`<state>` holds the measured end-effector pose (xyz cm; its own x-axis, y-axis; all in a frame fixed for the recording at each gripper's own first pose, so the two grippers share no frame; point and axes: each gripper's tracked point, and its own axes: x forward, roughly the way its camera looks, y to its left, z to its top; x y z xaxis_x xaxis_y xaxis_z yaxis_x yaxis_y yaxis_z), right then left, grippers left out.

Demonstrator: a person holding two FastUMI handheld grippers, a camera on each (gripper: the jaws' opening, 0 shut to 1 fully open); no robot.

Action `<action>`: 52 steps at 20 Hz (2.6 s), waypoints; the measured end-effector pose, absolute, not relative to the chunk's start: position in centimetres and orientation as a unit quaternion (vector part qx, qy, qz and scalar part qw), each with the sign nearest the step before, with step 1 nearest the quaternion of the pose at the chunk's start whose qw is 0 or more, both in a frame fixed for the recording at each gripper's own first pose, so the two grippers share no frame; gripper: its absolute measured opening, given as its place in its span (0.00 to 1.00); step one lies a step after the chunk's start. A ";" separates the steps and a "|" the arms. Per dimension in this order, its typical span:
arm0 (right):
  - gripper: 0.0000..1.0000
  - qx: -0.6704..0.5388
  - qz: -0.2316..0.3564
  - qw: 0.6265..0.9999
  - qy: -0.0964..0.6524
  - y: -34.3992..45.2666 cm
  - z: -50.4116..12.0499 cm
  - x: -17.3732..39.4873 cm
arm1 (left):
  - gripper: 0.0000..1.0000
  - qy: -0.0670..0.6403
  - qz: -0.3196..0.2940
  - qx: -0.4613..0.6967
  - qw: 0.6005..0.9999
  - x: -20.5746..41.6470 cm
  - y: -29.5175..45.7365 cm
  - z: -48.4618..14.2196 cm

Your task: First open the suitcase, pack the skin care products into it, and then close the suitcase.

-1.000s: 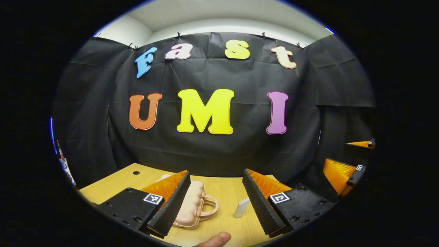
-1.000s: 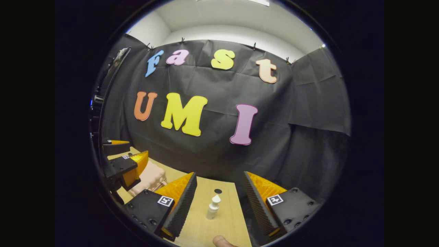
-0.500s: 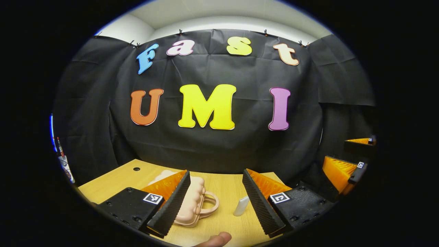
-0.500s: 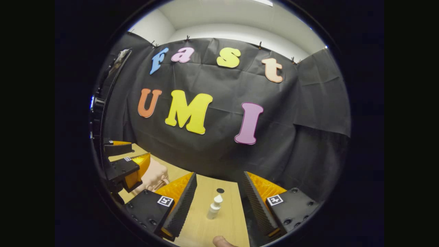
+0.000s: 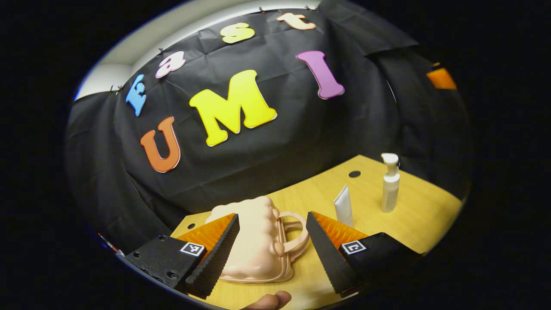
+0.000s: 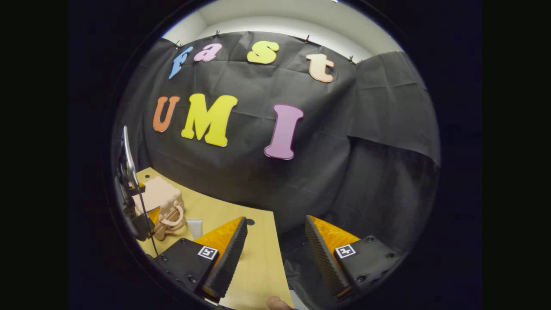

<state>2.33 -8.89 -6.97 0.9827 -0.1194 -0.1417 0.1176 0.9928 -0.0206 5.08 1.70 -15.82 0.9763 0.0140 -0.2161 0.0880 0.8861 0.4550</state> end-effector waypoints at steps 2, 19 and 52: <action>0.80 -0.005 -0.060 0.995 0.085 -9.1 -8.4 2.0 | 0.99 0.133 -0.043 0.270 0.953 5.9 1.4 -19.1; 0.80 0.010 -0.085 0.986 0.139 -14.4 -15.0 -1.5 | 0.70 0.215 -0.048 0.597 0.772 13.2 4.6 -26.9; 0.79 -0.010 -0.119 0.977 0.179 2.7 -11.4 -0.1 | 0.03 0.208 -0.023 0.297 0.931 11.5 26.2 -6.6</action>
<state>-0.05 2.72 -11.38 0.9075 -0.2359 -0.3474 0.2289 0.9715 -0.0616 11.54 26.23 -6.56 0.9121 0.0813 -0.4019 0.1666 0.8222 0.5443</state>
